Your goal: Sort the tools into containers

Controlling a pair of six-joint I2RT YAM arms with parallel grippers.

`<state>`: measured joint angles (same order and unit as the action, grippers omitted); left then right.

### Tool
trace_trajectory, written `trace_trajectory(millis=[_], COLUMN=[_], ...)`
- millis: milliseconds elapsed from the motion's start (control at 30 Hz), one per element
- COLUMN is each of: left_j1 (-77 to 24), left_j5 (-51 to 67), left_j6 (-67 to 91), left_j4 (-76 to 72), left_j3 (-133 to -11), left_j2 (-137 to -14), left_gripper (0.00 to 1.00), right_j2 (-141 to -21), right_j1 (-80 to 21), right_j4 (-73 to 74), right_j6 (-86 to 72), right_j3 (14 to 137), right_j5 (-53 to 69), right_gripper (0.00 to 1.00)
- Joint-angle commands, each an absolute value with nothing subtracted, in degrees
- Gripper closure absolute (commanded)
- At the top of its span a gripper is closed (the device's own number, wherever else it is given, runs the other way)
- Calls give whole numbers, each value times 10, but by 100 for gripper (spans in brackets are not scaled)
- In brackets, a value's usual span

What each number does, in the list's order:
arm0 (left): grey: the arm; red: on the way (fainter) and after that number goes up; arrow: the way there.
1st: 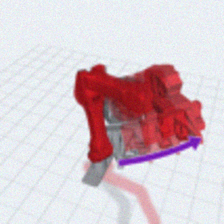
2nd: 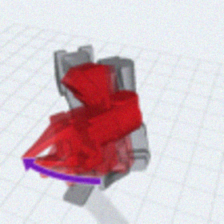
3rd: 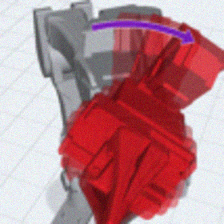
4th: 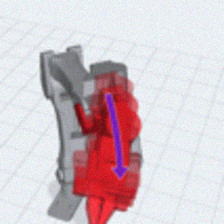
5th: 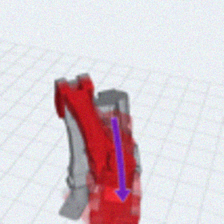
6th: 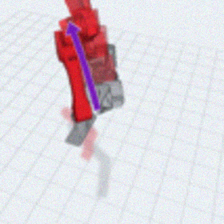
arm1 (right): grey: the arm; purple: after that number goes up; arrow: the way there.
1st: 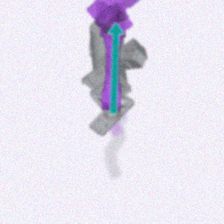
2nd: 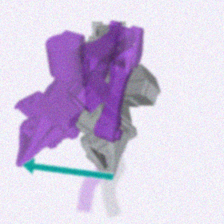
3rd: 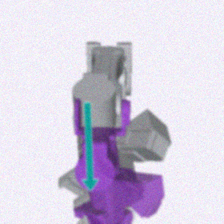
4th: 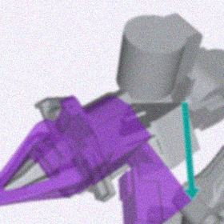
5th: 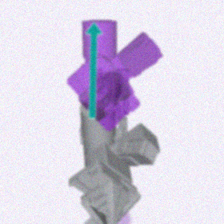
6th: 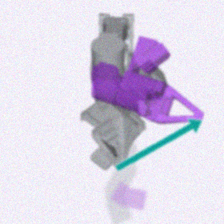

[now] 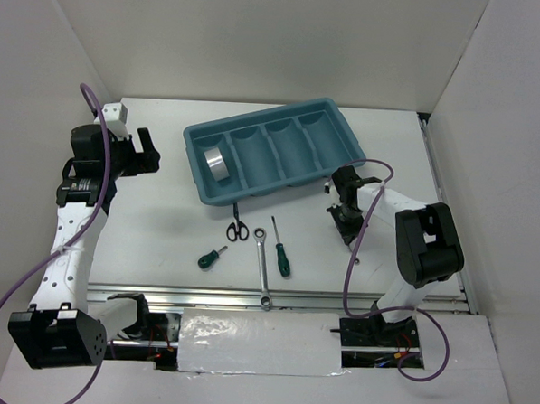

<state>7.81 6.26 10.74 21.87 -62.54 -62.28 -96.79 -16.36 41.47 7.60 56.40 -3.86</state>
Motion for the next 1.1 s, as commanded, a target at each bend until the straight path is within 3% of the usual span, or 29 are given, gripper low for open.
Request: trace_trajectory(millis=[0, 233, 400, 500, 567, 667, 1067], left_j1=[82, 82, 82, 83, 82, 82, 83], left_j5=[69, 76, 79, 80, 77, 73, 72], left_j6=[107, 105, 111, 109, 107, 108, 104], left_j4=[194, 185, 178, 178, 178, 175, 169], left_j3=[-631, -614, -610, -611, -609, -604, -593], left_j2=[-615, -603, -607, -605, -603, -599, -596], left_gripper=[1, 1, 1, 1, 1, 1, 1], right_j2=[-964, -832, -841, -872, -893, -908, -1011], right_j1=[-166, -165, -175, -175, -178, -178, -169], right_j4=[444, 510, 549, 561, 557, 528, 504], right_j6=[83, 98, 102, 104, 103, 100, 97], right_j3=[567, 627, 665, 645, 620, 597, 620], right_j5=[-3, 24, 30, 8, 2, -33, -32], right_gripper=[100, 100, 100, 76, 65, 58, 57])
